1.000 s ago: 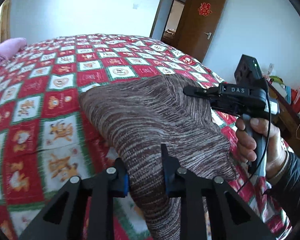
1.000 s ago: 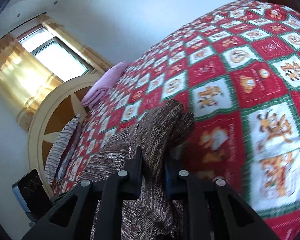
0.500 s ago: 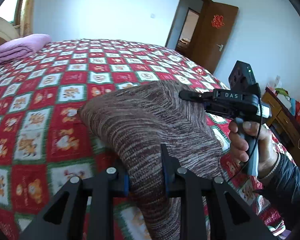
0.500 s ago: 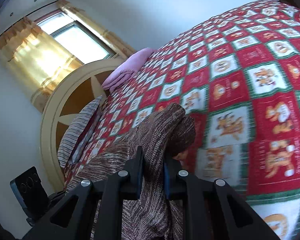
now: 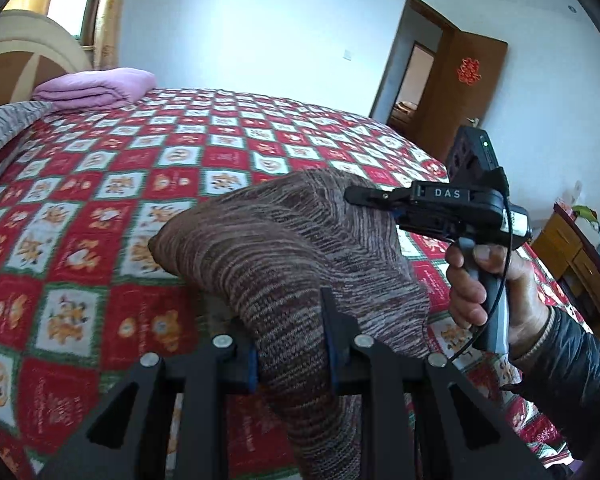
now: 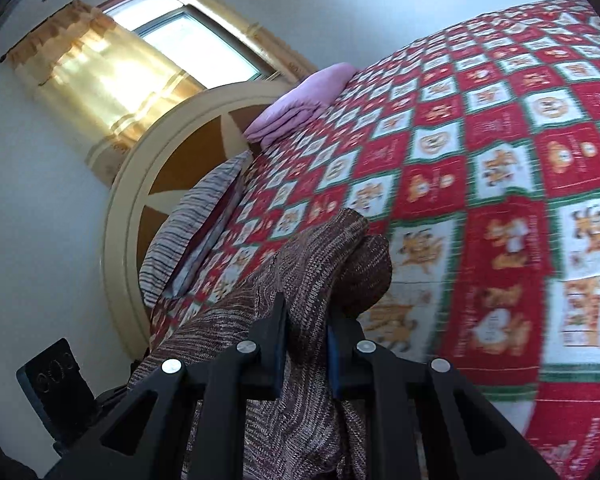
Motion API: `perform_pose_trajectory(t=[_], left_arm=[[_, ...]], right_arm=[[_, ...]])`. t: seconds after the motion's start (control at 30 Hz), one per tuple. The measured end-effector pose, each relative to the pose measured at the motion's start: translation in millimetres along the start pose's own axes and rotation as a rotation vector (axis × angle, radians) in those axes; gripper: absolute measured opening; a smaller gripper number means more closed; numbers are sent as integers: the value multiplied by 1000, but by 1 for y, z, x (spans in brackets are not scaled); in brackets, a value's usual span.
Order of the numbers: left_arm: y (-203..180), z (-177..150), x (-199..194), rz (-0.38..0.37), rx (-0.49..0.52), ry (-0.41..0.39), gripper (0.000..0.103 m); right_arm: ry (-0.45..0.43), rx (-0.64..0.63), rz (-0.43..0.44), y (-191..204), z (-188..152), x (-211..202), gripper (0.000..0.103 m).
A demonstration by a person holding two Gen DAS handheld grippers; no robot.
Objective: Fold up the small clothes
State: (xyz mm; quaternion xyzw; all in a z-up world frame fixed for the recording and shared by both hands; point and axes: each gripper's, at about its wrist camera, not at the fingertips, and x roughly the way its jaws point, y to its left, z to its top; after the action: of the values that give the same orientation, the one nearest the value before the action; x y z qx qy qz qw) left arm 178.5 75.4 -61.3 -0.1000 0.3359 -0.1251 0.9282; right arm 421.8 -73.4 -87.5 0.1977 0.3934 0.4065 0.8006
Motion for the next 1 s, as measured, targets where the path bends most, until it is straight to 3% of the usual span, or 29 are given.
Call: perform_pose_trajectory(t=[0.63, 1.0], left_arm=[[49, -14, -57, 99, -56, -98, 25], [82, -46, -31, 172, -104, -4, 25]], right_arm=[[103, -112, 105, 82, 5, 81, 17], [230, -139, 44, 83, -9, 143, 17]])
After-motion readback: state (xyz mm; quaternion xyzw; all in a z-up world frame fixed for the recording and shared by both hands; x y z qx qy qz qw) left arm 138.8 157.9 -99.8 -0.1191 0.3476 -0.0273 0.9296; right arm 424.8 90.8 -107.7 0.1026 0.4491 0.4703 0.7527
